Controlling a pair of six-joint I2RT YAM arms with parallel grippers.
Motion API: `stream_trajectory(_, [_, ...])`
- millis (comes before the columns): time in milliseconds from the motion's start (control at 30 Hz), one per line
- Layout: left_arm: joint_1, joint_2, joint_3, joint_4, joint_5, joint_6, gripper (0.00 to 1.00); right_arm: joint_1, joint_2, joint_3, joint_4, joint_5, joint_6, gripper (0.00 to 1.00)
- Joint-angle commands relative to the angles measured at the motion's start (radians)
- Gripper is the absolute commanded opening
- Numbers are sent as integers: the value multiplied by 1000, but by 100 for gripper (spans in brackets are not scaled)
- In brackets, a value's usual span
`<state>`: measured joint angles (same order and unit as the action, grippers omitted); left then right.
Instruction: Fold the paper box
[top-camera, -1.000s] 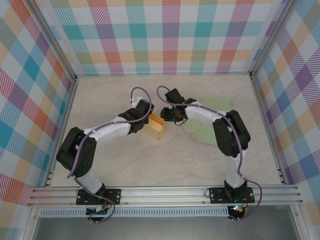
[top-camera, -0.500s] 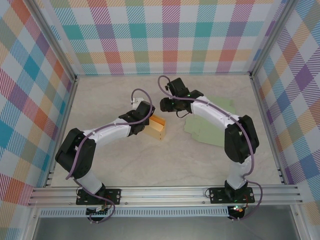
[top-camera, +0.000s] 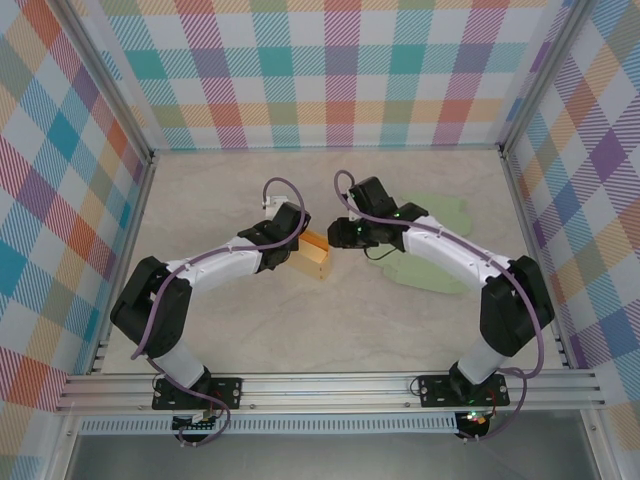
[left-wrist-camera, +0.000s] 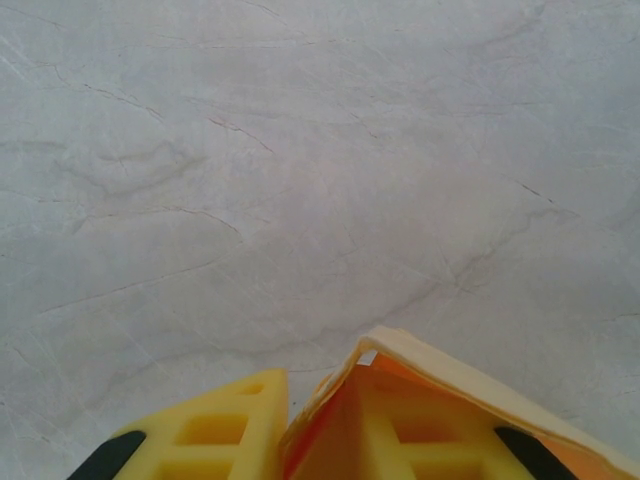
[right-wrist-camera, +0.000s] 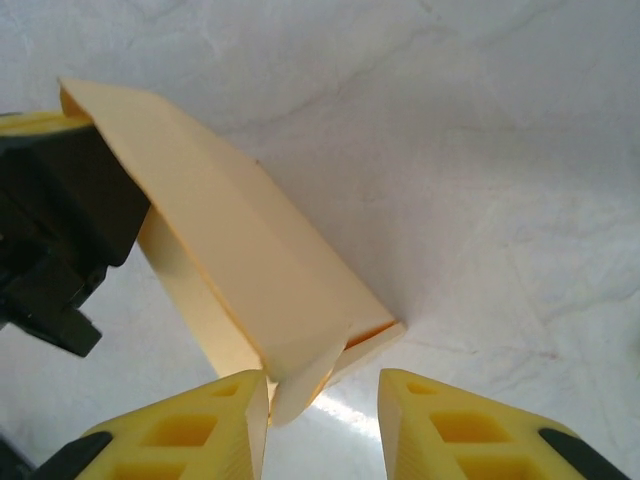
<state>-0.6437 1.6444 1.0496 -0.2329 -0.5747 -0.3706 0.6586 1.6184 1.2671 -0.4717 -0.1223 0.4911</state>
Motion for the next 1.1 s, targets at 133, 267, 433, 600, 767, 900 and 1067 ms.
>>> stream_trajectory(133, [-17,31,-60,-184,59,3,19,56,24,23,-14,41,49,34])
stream_trajectory(267, [-17,35,-60,-177,70,2,17,72,52,50,-50,117,52,33])
stream_trajectory(433, [-17,33,-67,-165,81,-5,12,74,66,51,-37,151,46,30])
stream_trajectory(600, [-17,35,-80,-141,97,-19,7,74,94,76,-23,166,31,26])
stream_trajectory(767, [-24,43,-87,-116,104,-35,6,75,117,131,-76,215,0,28])
stream_trajectory(900, [-32,53,-82,-117,86,-37,6,70,96,155,-118,261,-62,31])
stream_trajectory(1067, [-34,58,-84,-123,70,-37,5,61,120,236,-196,276,-163,33])
